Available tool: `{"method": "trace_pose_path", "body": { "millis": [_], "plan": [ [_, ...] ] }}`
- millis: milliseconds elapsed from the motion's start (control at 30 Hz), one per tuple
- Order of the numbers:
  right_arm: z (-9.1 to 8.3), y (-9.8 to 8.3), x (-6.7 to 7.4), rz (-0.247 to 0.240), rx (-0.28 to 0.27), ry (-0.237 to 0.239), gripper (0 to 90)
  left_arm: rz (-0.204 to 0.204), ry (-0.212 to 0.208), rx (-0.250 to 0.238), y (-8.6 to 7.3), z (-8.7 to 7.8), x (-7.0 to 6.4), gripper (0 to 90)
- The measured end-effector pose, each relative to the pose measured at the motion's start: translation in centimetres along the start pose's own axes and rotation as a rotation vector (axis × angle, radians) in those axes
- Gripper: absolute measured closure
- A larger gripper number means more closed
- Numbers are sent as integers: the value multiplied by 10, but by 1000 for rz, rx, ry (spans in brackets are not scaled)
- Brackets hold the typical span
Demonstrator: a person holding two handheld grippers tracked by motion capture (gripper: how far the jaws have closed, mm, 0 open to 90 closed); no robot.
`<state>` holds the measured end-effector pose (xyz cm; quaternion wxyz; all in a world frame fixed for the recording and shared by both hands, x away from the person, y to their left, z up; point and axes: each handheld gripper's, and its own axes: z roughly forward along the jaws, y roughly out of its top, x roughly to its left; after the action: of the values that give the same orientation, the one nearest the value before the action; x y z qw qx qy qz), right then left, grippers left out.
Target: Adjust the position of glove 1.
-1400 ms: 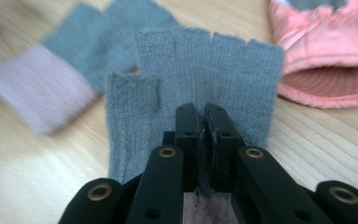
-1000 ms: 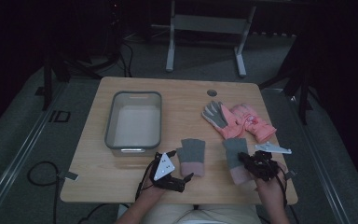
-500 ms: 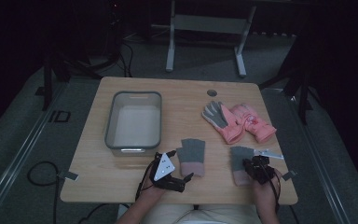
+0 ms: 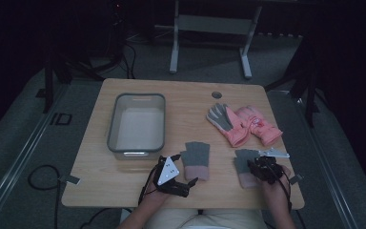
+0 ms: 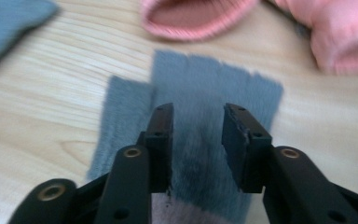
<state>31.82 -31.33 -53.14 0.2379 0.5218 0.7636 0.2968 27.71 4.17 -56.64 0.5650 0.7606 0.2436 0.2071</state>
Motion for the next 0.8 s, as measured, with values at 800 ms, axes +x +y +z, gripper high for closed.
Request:
{"method": "trace_pose_path", "body": {
  "millis": [800],
  "plan": [
    [12, -7, -29, -168, 50, 185, 610, -8, 13, -13, -5, -16, 5, 0]
  ]
}}
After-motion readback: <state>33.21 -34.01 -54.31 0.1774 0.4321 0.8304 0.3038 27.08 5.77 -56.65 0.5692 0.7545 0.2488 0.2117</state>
